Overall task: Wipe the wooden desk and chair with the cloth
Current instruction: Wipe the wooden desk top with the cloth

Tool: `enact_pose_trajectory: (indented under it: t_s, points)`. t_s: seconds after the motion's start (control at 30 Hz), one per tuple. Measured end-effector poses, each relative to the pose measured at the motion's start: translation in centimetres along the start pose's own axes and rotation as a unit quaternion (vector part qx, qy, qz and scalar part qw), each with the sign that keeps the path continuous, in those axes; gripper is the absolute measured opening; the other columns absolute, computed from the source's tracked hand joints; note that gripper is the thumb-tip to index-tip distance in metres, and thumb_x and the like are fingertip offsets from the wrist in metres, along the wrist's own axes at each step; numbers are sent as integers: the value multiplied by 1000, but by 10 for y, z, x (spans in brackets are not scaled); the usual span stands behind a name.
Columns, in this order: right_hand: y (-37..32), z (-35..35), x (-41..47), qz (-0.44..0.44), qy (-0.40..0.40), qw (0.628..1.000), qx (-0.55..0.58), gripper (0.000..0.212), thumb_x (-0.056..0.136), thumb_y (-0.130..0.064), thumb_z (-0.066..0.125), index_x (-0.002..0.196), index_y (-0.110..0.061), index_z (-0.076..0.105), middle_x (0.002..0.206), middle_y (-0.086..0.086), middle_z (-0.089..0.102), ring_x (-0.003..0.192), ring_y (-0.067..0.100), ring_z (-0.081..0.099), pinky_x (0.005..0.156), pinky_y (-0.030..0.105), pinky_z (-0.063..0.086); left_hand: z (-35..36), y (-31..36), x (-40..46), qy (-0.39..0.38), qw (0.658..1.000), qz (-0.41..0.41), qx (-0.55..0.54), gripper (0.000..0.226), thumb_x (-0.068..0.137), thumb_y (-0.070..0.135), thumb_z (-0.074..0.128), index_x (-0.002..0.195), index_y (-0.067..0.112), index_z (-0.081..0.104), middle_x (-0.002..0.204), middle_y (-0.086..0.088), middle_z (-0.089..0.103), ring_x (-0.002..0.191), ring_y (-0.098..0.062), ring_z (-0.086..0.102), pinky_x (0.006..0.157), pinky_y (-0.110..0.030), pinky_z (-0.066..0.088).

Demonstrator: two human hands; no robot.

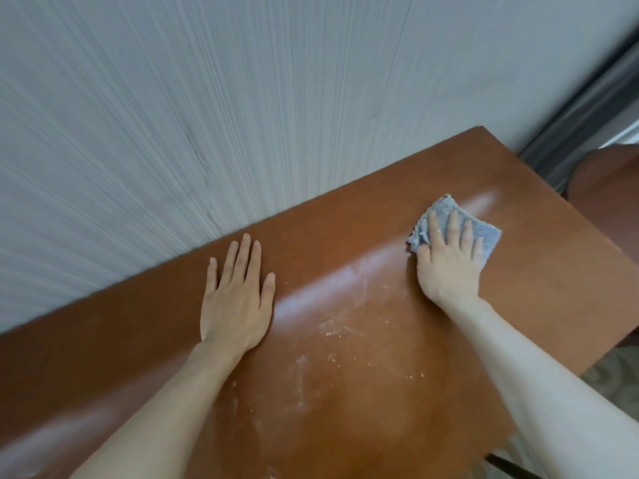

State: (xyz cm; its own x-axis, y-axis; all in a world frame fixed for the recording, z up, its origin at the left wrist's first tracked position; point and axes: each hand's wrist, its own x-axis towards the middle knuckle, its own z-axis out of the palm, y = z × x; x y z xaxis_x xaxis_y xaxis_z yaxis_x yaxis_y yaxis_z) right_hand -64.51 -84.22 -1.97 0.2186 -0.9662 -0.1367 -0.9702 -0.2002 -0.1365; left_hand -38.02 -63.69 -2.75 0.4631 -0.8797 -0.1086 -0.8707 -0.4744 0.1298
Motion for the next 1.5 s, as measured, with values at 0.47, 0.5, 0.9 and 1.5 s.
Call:
enact_pose_trajectory:
  t_s: [0.47,0.5,0.9,1.5]
  points:
    - [-134,31,-103,-228,-44,972,18,64,102,-42,26,163,-28,14,173,5,5,159,30,-5,128,51,-2,2,-1,3,2,1000,5,-12,70,104,51,-2,165,17,3,174,3,-5,160,-14,-7,130,-46,-1]
    - [-126,30,-100,-211,-43,976,20,64,102,-41,25,163,-28,13,173,5,5,159,30,-5,128,52,-1,1,-2,3,2,1000,4,-11,71,104,52,-1,165,17,3,174,3,-4,160,-14,-6,130,-46,-1]
    - [25,9,-63,-27,0,1000,8,71,93,-43,18,162,-28,21,171,7,14,158,32,9,127,52,6,0,-1,2,-7,1000,-5,7,69,106,54,3,165,18,0,174,2,-6,160,-14,-8,130,-45,-3]
    - [-120,34,-152,-122,-16,992,32,67,96,-39,33,161,-25,27,170,10,18,158,36,9,127,53,2,-25,-43,-9,-77,988,125,-43,69,106,56,6,166,22,-3,172,11,-11,157,-2,-14,130,-36,-6]
